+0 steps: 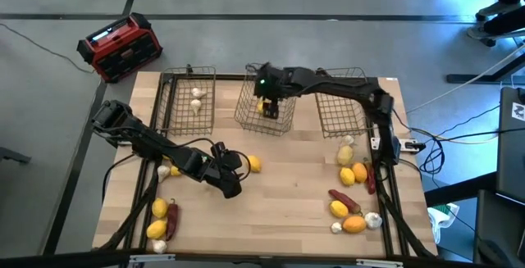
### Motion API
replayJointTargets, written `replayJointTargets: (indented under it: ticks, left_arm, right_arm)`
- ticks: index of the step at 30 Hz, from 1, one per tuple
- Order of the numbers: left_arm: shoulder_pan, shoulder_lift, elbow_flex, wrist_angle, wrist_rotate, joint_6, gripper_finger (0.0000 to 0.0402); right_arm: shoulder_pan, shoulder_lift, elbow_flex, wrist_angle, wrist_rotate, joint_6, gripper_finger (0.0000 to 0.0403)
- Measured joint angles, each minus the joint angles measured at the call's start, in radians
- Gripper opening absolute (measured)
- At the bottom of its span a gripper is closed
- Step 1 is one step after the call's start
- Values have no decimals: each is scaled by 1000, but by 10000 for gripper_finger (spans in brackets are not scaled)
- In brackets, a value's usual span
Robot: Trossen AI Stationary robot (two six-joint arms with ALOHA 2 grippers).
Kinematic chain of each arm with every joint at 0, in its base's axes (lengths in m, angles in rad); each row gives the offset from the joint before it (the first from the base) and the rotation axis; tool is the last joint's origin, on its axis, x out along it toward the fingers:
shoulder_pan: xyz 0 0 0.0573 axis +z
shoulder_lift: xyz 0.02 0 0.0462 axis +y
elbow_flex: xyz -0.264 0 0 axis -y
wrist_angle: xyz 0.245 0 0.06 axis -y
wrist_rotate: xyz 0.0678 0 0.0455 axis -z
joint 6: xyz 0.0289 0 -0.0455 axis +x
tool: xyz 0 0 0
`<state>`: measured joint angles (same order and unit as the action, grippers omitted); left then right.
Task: Sort produce into baskets
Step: Put the lemon into the middle wire basket
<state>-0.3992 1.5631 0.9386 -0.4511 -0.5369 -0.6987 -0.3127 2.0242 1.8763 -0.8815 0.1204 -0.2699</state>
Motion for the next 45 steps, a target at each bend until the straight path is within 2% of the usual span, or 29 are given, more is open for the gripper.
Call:
replayJointTargets:
  ticks: [9,16,19,23,26,34,40,45]
  left_arm:
    - [0,0,0,4,0,-7,266]
    - [0,-29,0,24,-6,64,266]
    - [0,-83,0,-9,-58,73,266]
    - [1,-156,-20,12,-81,132,266]
    - [3,-214,-91,58,-81,145,266]
    - [16,-321,-286,202,-78,30,266]
    - [16,-320,-293,219,-77,16,266]
    - [16,-320,-293,215,-77,23,266]
  right_arm:
    - [157,-221,0,-40,3,30,280]
    - [292,-288,-70,-40,49,79,280]
    - [342,-300,-147,-14,73,104,280]
    - [398,-309,-269,107,81,138,280]
    - [439,-311,-351,233,82,159,280]
    - [462,-305,-555,544,118,232,280]
    - [465,-305,-654,699,157,267,280]
    - [463,-274,-675,726,145,291,280]
